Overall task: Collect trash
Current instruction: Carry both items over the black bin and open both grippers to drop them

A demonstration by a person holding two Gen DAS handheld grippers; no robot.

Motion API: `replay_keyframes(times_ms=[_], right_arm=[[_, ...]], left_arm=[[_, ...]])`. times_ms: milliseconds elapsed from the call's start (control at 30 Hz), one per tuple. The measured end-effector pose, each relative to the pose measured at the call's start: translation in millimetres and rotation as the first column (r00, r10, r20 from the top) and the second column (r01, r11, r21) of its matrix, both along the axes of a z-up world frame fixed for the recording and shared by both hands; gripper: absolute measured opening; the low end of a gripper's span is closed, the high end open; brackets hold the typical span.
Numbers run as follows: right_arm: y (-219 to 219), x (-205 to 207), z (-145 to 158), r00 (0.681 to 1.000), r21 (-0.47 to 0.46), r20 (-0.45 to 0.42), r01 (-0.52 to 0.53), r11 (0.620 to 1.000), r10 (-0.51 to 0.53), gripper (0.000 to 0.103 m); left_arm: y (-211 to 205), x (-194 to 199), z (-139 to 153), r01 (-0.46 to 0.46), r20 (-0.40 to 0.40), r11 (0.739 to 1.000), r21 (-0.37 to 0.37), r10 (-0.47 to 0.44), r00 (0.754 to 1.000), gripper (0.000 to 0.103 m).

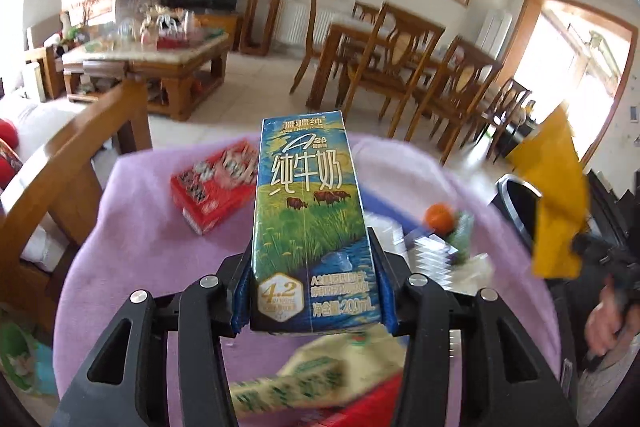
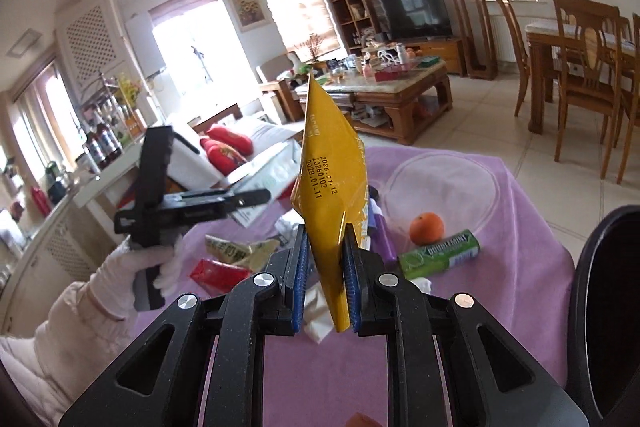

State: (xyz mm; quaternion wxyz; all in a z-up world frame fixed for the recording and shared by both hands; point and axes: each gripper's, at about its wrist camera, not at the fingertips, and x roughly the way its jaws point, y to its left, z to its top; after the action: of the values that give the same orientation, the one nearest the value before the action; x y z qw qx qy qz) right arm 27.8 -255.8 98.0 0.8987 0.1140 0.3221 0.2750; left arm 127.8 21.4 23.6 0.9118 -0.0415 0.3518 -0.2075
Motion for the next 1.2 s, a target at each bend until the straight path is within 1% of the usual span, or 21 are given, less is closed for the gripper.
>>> replay_keyframes(times_ms=[33, 100, 167, 233, 300, 367, 467, 533, 600, 700, 767, 833, 867, 900, 967, 1000, 1067, 1200], right_arm=[[-10, -5, -2, 1.000, 0.013, -0.001, 0.015, 1.000, -0.015, 0.017], [-39, -14, -4, 0.999, 0.060, -0.008, 0.054, 0.997, -0.053, 0.017], [-71, -23, -6, 0.995, 0.110, -0.019, 0.102, 0.989, -0.100, 0.017], [-110, -33, -8, 0.987, 0.147, -0.030, 0.162, 0.976, -0.160, 0.017], [-152, -44, -10, 0.973, 0.168, -0.041, 0.233, 0.958, -0.229, 0.017], [-198, -58, -17, 0.949, 0.178, -0.059, 0.314, 0.932, -0.309, 0.017], [-264, -74, -29, 0.898, 0.179, -0.103, 0.439, 0.880, -0.427, 0.017], [-297, -83, -41, 0.870, 0.167, -0.133, 0.492, 0.854, -0.475, 0.017], [-320, -88, -56, 0.846, 0.141, -0.153, 0.530, 0.836, -0.510, 0.017], [-338, -91, -76, 0.818, 0.118, -0.175, 0.570, 0.813, -0.548, 0.017], [-342, -91, -87, 0.800, 0.099, -0.175, 0.594, 0.798, -0.574, 0.017], [-333, -88, -97, 0.781, 0.068, -0.173, 0.617, 0.784, -0.599, 0.017], [-335, -89, -100, 0.774, 0.059, -0.168, 0.626, 0.778, -0.610, 0.018], [-320, -86, -103, 0.769, 0.053, -0.162, 0.632, 0.773, -0.618, 0.018], [-314, -82, -107, 0.763, 0.047, -0.149, 0.641, 0.766, -0.629, 0.018], [-300, -69, -102, 0.758, 0.036, -0.148, 0.646, 0.763, -0.635, 0.018], [-289, -65, -103, 0.754, 0.027, -0.139, 0.652, 0.758, -0.642, 0.019], [-282, -73, -104, 0.752, 0.018, -0.118, 0.654, 0.756, -0.648, 0.019]], left_arm=[[-8, -11, 12, 0.012, 0.035, 1.000, -0.007, -0.012, 0.999, 0.047], [-28, -30, 28, 0.049, 0.072, 0.999, -0.025, -0.047, 0.996, 0.048], [-56, -47, 39, 0.095, 0.094, 0.995, -0.032, -0.092, 0.991, 0.048], [-93, -58, 45, 0.150, 0.100, 0.987, -0.050, -0.145, 0.984, 0.048], [-126, -63, 42, 0.204, 0.076, 0.975, -0.086, -0.198, 0.977, 0.048], [-167, -62, 34, 0.252, 0.030, 0.960, -0.122, -0.251, 0.968, 0.048], [-229, -58, 19, 0.309, -0.027, 0.938, -0.158, -0.317, 0.948, 0.048], [-269, -54, 6, 0.338, -0.057, 0.925, -0.171, -0.352, 0.934, 0.048], [-308, -48, -7, 0.355, -0.085, 0.918, -0.179, -0.373, 0.924, 0.048], [-360, -35, -29, 0.352, -0.135, 0.923, -0.158, -0.373, 0.918, 0.048], [-384, -29, -44, 0.332, -0.173, 0.932, -0.146, -0.355, 0.919, 0.048], [-396, -27, -54, 0.320, -0.200, 0.936, -0.145, -0.345, 0.917, 0.048], [-400, -24, -53, 0.317, -0.206, 0.939, -0.130, -0.338, 0.918, 0.048], [-402, -23, -53, 0.318, -0.206, 0.941, -0.115, -0.335, 0.919, 0.048], [-409, -20, -55, 0.321, -0.207, 0.944, -0.075, -0.330, 0.921, 0.048], [-407, -20, -54, 0.320, -0.205, 0.945, -0.064, -0.327, 0.923, 0.048], [-408, -22, -55, 0.321, -0.203, 0.945, -0.052, -0.325, 0.923, 0.048], [-400, -33, -55, 0.325, -0.194, 0.945, -0.036, -0.326, 0.925, 0.049]])
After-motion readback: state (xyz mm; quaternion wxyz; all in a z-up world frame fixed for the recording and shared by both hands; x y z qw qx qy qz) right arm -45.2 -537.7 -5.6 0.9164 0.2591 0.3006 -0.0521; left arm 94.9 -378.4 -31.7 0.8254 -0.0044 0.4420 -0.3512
